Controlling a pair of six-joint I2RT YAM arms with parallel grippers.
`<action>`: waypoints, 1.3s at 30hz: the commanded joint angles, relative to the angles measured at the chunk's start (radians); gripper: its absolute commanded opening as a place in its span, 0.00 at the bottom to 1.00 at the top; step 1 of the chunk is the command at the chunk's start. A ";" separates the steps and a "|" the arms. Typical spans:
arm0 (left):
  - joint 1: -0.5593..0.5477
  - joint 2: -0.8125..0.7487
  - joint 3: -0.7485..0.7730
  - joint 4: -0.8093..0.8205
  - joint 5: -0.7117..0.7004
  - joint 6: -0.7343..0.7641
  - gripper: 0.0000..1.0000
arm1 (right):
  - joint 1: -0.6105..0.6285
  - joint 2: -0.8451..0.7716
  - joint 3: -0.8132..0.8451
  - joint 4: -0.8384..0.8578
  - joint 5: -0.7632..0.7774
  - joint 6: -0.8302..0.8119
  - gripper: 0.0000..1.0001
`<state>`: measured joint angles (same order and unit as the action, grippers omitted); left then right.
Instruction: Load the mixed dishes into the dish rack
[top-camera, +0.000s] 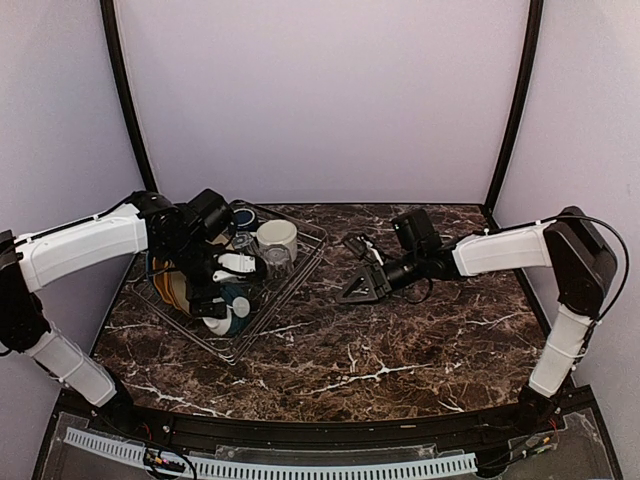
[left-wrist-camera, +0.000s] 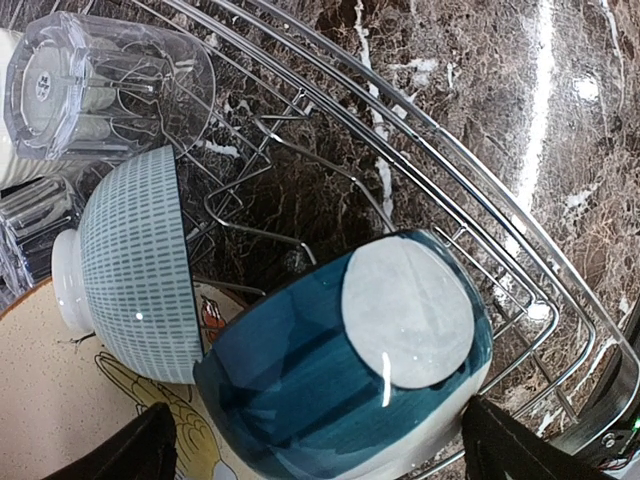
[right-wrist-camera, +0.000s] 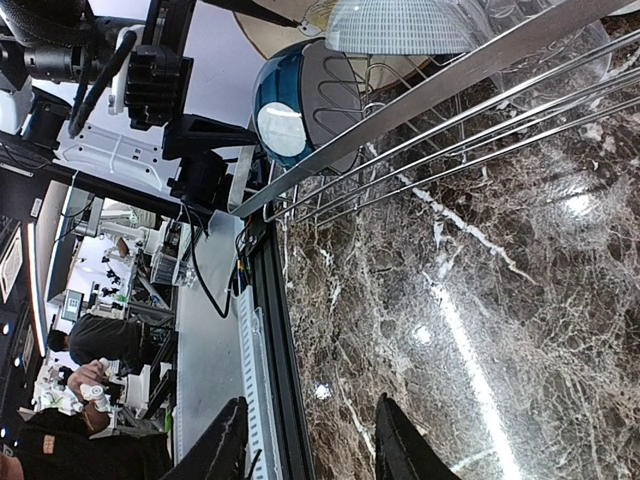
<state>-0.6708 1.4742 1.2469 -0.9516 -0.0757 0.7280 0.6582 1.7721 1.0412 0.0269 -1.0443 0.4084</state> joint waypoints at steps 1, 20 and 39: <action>0.025 0.012 0.028 0.100 -0.050 -0.014 0.99 | 0.002 0.022 -0.010 0.033 -0.012 0.013 0.41; 0.033 -0.034 0.028 0.091 0.038 0.000 0.99 | 0.002 0.027 0.003 0.010 -0.002 0.009 0.41; 0.034 -0.154 0.064 0.260 0.156 -0.193 0.99 | -0.013 -0.107 0.116 -0.296 0.272 -0.145 0.49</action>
<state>-0.6434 1.3861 1.2816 -0.8040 0.0826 0.6556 0.6571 1.7721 1.0882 -0.1326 -0.9367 0.3485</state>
